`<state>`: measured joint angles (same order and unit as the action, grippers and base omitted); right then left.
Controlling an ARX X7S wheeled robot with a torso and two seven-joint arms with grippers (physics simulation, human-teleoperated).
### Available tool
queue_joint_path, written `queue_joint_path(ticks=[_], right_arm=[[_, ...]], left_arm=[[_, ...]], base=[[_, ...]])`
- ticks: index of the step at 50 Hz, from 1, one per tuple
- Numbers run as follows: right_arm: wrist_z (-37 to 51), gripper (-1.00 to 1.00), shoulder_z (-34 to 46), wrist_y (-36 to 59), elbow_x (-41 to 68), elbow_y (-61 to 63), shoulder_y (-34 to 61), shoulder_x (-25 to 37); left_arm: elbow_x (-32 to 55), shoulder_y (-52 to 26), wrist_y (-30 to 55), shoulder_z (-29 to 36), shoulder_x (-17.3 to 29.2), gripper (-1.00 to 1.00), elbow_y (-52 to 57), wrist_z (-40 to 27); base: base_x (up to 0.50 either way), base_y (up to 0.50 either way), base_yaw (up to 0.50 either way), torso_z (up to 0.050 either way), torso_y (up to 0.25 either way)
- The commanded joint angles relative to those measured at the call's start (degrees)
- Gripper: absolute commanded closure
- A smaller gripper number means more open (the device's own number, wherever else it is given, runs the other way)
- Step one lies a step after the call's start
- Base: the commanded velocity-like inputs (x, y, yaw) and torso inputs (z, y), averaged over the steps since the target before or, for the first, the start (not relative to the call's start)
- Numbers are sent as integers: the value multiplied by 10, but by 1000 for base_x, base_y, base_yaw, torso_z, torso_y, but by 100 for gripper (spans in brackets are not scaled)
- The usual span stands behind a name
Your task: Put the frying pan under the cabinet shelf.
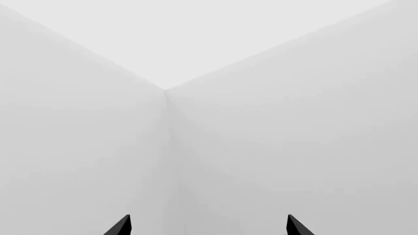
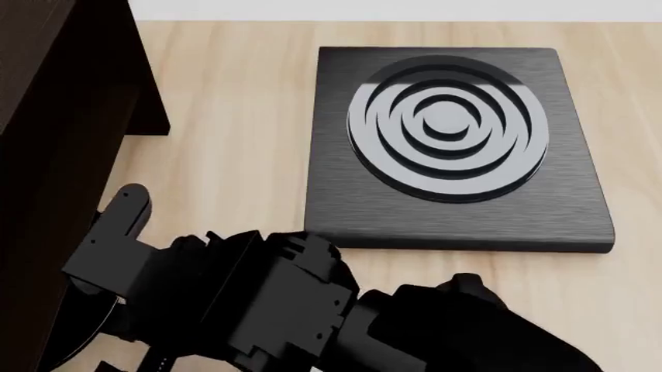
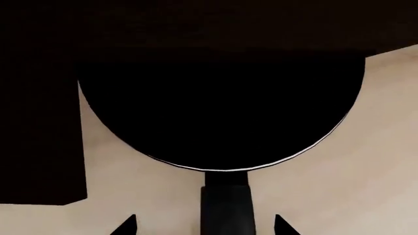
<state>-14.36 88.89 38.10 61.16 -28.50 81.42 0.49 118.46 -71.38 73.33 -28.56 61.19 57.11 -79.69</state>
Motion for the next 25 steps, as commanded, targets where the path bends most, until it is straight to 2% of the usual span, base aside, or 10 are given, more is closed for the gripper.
queue_joint_path(ticks=[1,18,25], right_arm=[[15,-100,-9,12,18,24,25,5],[30,-100,-15,39,24,55,64,43],[51,-100,-24,62,42,119,84,83]], left_arm=[[3,-10,-15,12,8,-100,1,-6],[4,-31,-35,41,15,-100,3,-14],[0,-31,-35,43,8,-100,5,-14]], base=[[0,0,0,0,0],[0,0,0,0,0],[0,0,0,0,0]])
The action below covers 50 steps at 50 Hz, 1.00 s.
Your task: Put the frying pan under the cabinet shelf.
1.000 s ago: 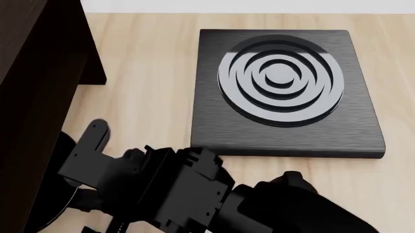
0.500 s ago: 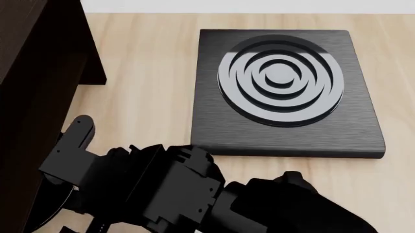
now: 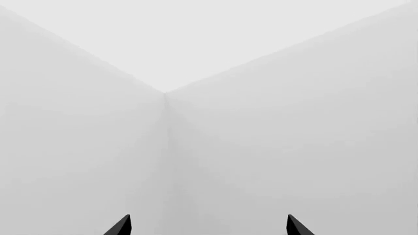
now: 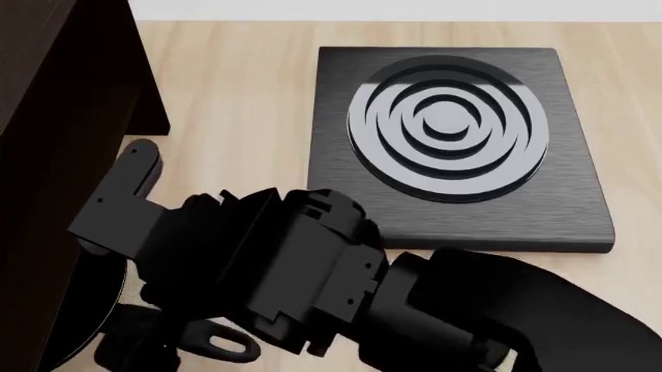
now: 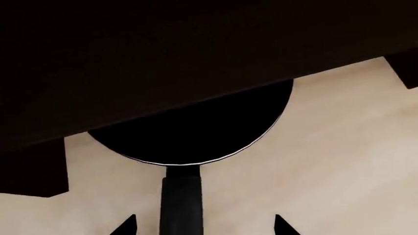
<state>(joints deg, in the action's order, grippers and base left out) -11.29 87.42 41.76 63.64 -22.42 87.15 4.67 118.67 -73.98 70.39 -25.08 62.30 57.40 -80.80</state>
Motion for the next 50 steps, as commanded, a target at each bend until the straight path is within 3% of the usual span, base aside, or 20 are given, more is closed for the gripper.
queue_joint_path(ticks=[1,16,29,50], right_arm=[[24,-100,-10,28,19,68,31,48],[70,-100,-42,64,71,206,65,162],[113,-100,-79,68,119,262,63,269],[175,-100,-135,44,180,300,48,390]], left_arm=[[-3,-5,-6,8,-4,-100,2,-3],[-2,-3,-11,9,-13,-100,7,-8],[-22,-9,-5,30,-39,-100,9,-7],[-39,-19,5,52,-68,-100,8,-9]], base=[[0,0,0,0,0],[0,0,0,0,0],[0,0,0,0,0],[0,0,0,0,0]])
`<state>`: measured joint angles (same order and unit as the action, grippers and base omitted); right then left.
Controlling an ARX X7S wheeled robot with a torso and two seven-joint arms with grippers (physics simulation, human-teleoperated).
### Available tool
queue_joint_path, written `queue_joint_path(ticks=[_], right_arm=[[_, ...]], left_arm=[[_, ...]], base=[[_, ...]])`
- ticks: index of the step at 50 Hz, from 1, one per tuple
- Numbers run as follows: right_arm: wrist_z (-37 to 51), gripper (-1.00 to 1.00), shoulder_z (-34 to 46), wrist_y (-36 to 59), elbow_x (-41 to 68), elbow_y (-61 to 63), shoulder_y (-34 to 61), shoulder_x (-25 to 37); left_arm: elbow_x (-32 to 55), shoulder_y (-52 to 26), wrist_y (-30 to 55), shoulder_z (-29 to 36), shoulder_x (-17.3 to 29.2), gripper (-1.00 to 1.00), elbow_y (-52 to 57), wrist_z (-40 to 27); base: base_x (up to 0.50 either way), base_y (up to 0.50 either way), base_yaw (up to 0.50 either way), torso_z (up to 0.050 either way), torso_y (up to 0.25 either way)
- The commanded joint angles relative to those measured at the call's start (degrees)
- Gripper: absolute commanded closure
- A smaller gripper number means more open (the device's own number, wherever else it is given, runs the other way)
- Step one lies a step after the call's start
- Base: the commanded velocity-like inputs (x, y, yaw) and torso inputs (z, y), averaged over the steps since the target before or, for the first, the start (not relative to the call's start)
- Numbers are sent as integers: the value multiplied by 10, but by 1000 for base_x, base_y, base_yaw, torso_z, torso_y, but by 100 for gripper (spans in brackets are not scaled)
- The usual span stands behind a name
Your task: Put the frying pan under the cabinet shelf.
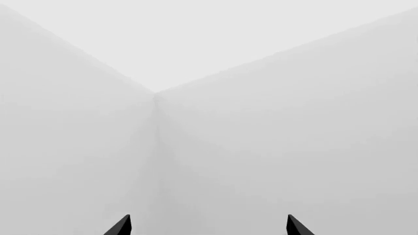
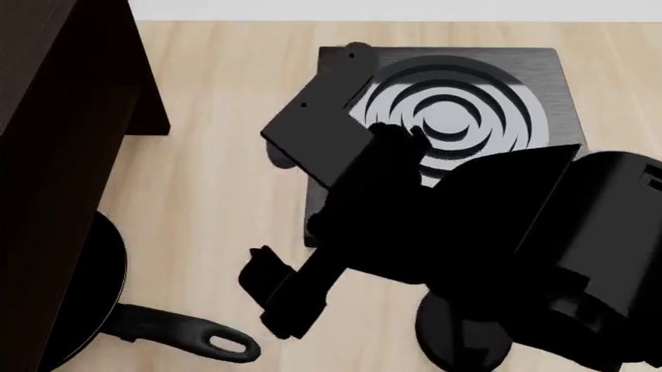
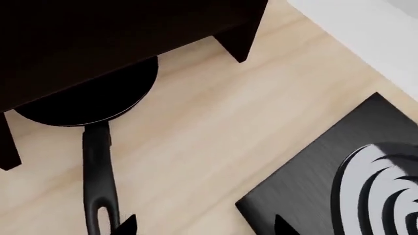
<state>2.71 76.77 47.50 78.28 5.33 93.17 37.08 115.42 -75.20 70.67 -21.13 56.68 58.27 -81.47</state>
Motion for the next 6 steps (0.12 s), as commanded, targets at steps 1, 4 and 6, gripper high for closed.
queue_joint_path(ticks=[1,4,6], right_arm=[[38,-100,-29,-16,34,26,-16,73],[53,-100,-37,-25,49,28,-28,88],[61,-100,-44,-34,63,34,-38,102]], left_arm=[[-8,-7,3,13,-13,-100,0,-2],[-11,-6,4,13,-18,-100,0,0],[-12,-3,5,10,-21,-100,1,1]], base=[[0,0,0,0,0],[0,0,0,0,0],[0,0,0,0,0]])
